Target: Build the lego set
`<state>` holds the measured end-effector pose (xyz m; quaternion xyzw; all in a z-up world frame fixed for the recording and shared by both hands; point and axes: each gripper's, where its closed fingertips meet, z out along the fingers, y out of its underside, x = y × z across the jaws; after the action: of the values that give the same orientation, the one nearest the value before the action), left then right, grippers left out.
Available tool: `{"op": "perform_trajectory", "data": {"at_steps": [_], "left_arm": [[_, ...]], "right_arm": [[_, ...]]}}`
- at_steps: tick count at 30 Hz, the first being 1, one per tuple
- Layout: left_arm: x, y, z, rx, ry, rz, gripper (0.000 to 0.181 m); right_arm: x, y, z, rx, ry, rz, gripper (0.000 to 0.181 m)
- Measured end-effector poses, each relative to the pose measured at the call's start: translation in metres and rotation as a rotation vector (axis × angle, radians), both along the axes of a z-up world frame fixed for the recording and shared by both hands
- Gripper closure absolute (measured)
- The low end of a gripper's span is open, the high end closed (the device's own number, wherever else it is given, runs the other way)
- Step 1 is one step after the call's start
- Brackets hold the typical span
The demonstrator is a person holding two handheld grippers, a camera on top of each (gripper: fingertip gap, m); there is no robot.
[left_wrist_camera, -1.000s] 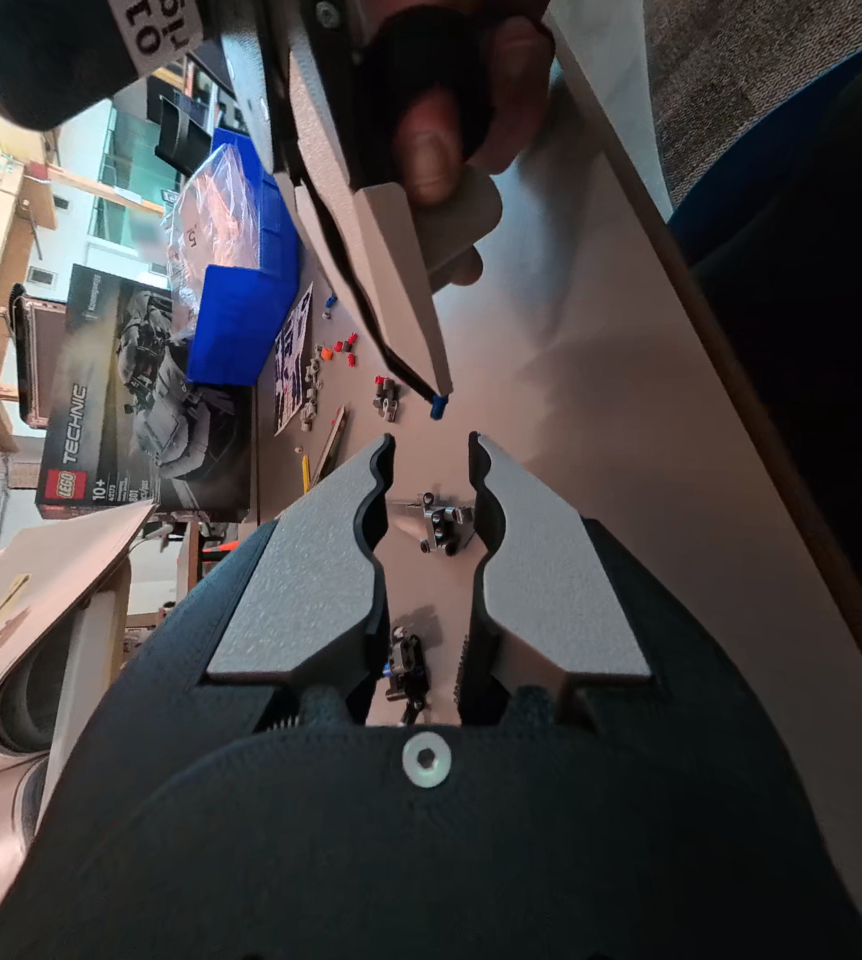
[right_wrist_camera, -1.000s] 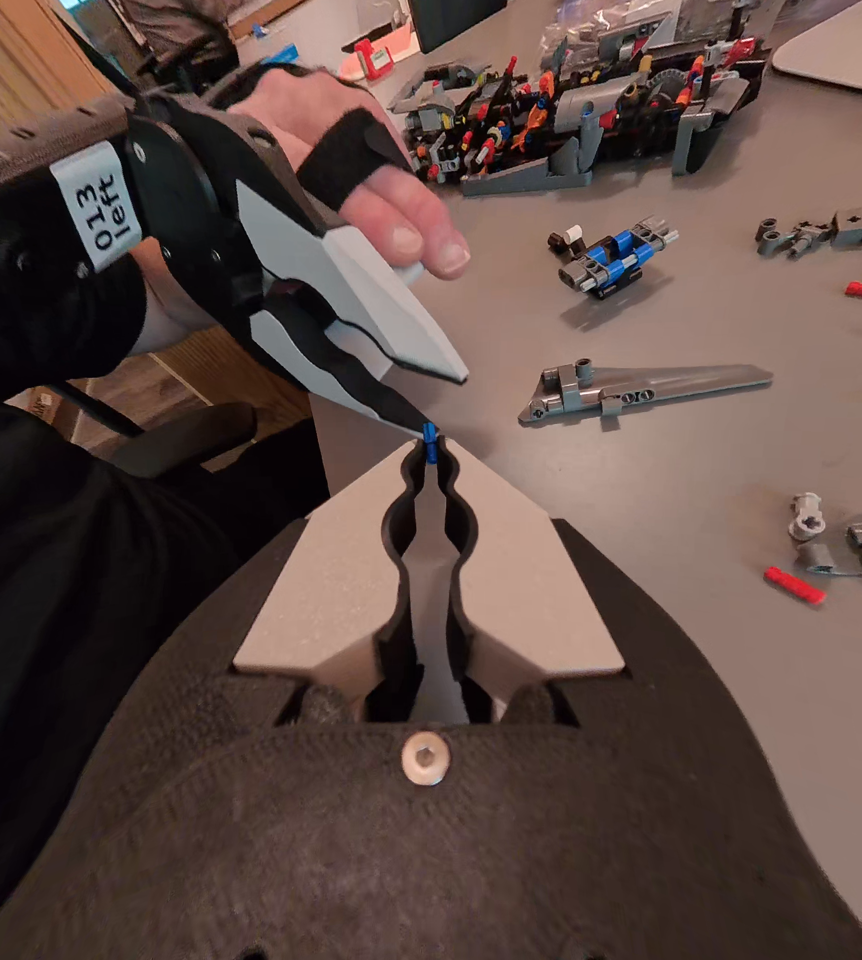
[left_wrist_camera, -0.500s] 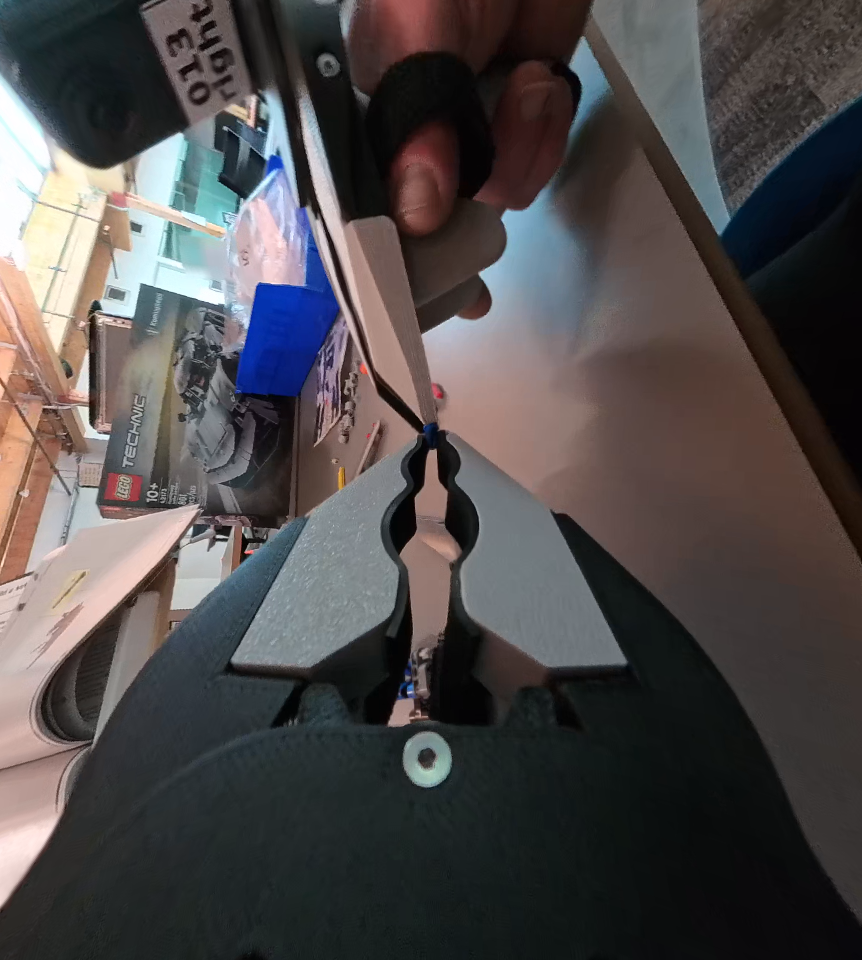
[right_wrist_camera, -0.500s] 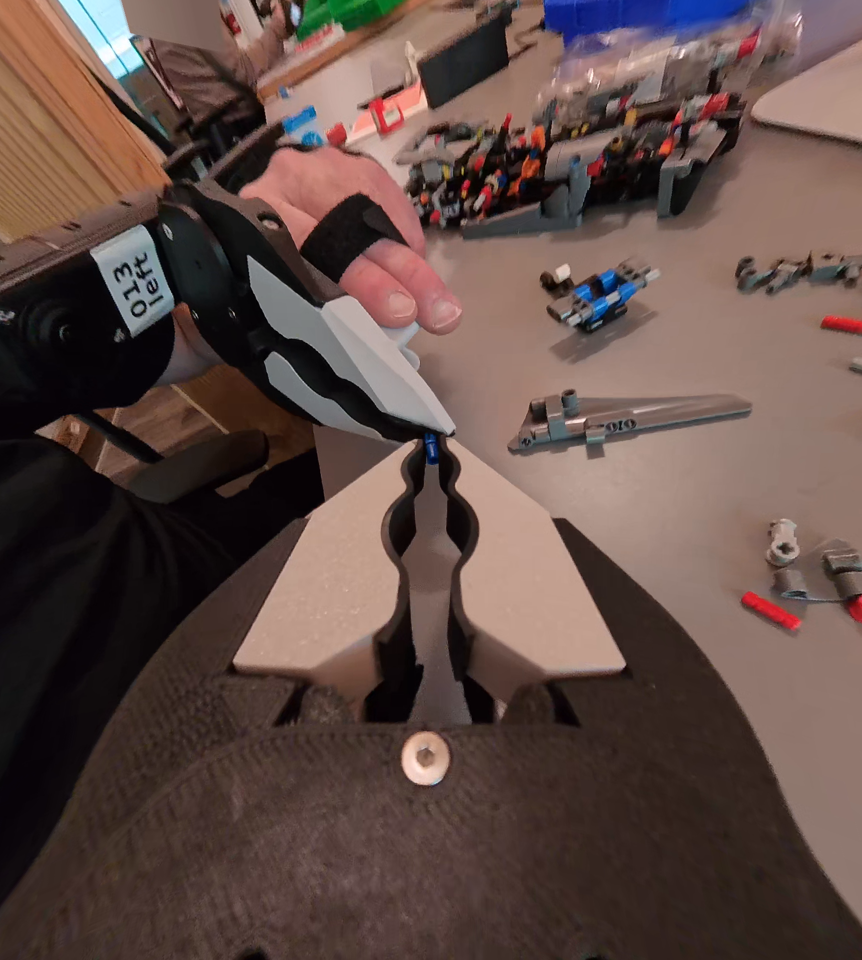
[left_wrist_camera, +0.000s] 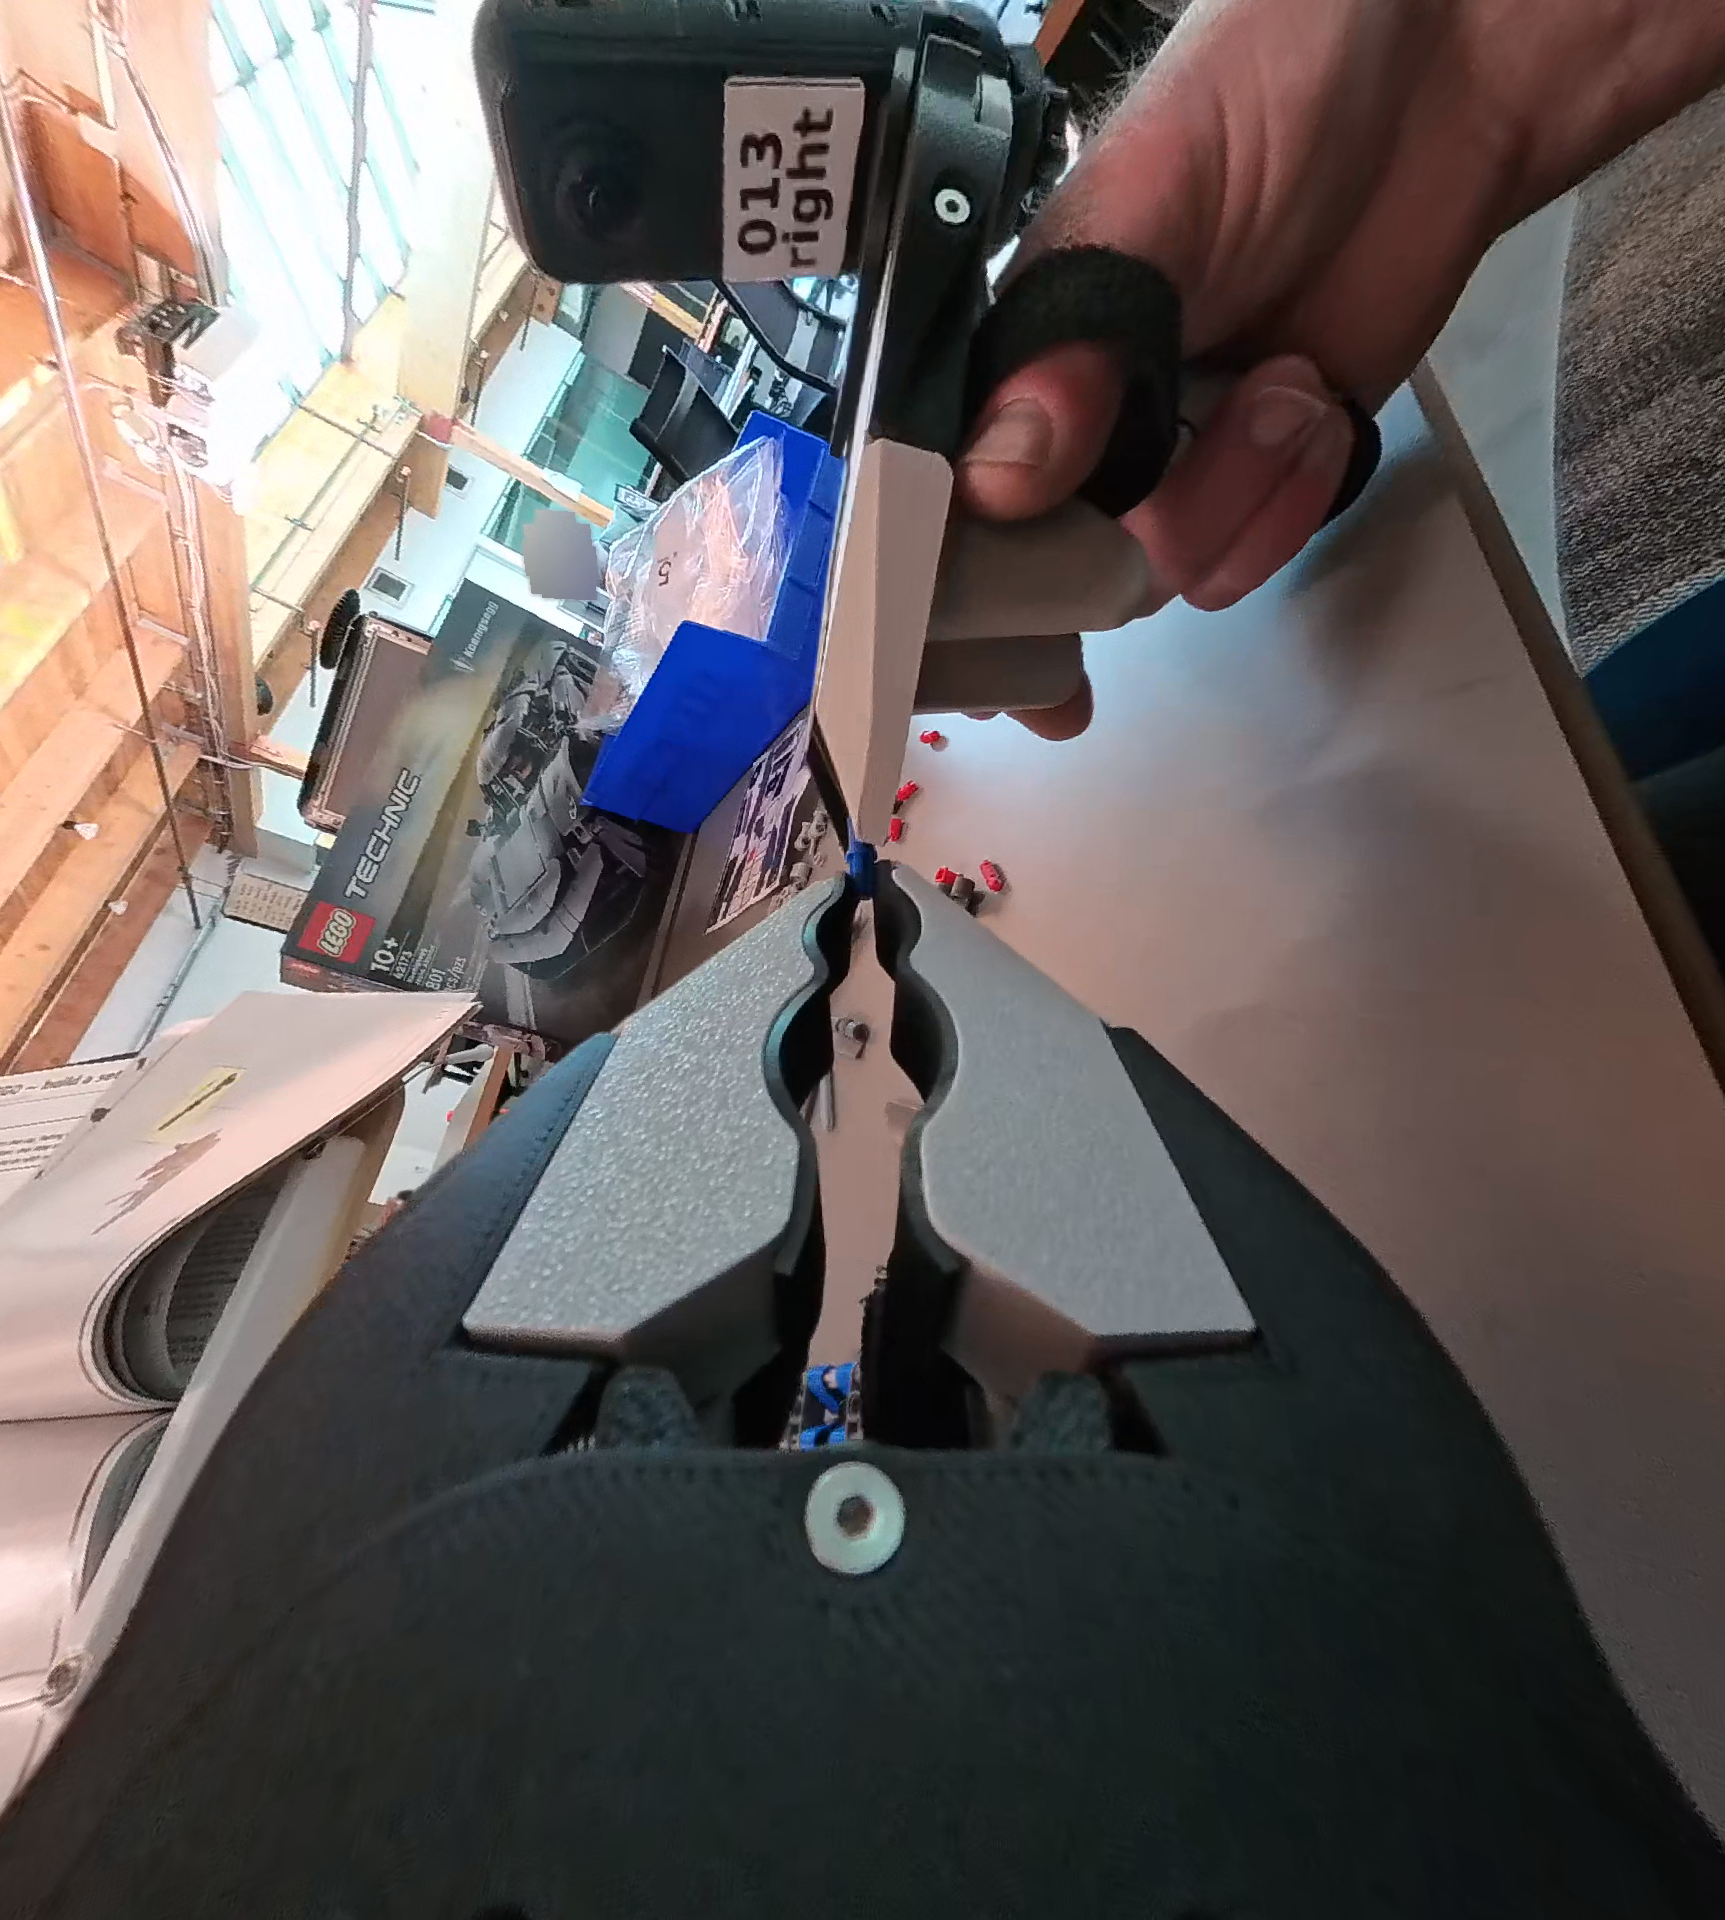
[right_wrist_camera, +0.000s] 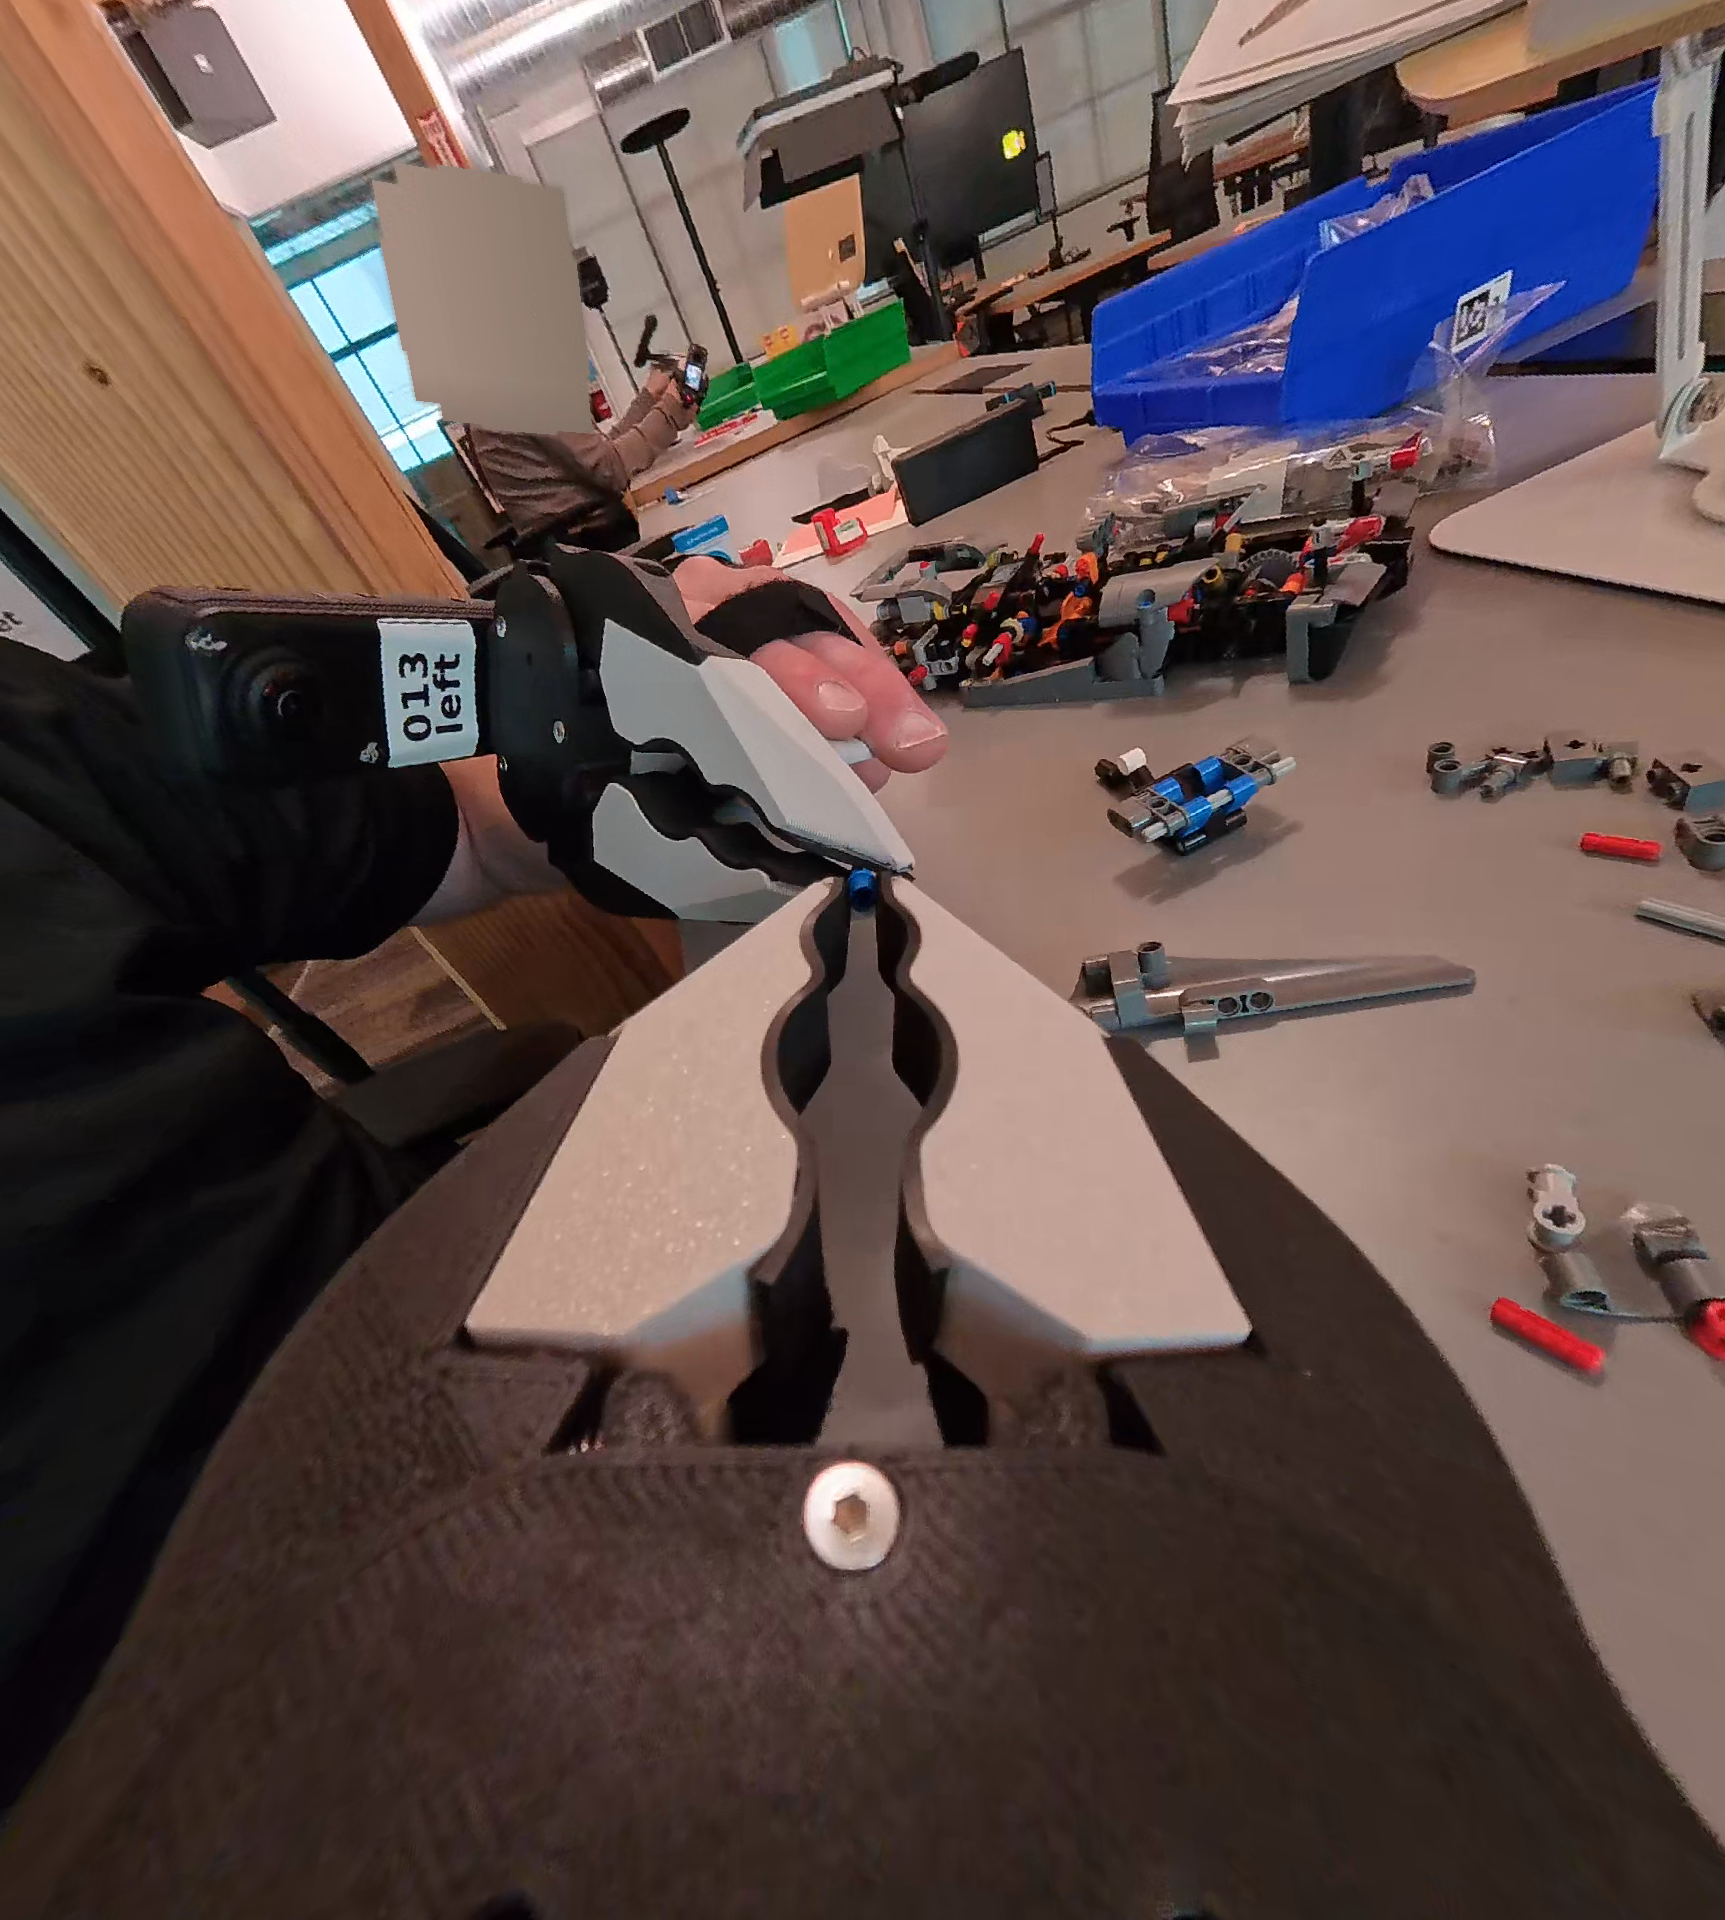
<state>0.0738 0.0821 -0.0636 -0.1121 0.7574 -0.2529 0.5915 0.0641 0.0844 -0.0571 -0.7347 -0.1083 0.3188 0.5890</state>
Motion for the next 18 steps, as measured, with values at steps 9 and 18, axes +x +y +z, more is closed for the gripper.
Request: {"op": "perform_trajectory", "data": {"at_steps": [9, 18], "left_arm": [[-0.01, 0.039, -0.027, 0.0, 0.263, 0.11, 0.154], [-0.003, 0.064, -0.064, 0.078, 0.478, 0.136, 0.149]], "right_arm": [[0.018, 0.003, -0.015, -0.061, -0.072, -0.049, 0.18], [0.015, 0.017, -0.036, -0.18, -0.124, -0.051, 0.18]]}}
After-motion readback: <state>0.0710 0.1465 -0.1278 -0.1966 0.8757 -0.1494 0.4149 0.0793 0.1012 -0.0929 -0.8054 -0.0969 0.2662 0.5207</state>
